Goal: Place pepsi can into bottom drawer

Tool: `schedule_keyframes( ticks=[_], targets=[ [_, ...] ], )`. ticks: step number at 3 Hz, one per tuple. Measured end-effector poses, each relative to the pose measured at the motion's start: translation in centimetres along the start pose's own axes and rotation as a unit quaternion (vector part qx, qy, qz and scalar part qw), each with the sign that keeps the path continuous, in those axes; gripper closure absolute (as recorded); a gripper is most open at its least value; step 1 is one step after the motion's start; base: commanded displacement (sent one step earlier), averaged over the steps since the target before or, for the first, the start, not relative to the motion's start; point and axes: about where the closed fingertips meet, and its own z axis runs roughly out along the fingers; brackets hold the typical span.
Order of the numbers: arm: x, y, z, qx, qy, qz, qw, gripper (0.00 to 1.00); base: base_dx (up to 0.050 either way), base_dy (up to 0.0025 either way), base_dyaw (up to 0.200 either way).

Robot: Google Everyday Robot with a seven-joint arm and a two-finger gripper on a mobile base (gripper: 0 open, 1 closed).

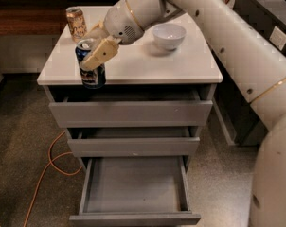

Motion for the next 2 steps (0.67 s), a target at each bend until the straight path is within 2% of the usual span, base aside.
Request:
schedule_keyframes(
  ticks=[1, 2],
  targets=[
    [0.5, 2.6, 0.3, 0.002, 0.004, -0.007, 1.0000, 1.00, 0.000, 0.00000, 0.000],
    [2.1, 5.7, 0.6, 0.002, 0.008, -0.011, 0.9999, 1.00, 0.000, 0.00000, 0.000]
  ],
)
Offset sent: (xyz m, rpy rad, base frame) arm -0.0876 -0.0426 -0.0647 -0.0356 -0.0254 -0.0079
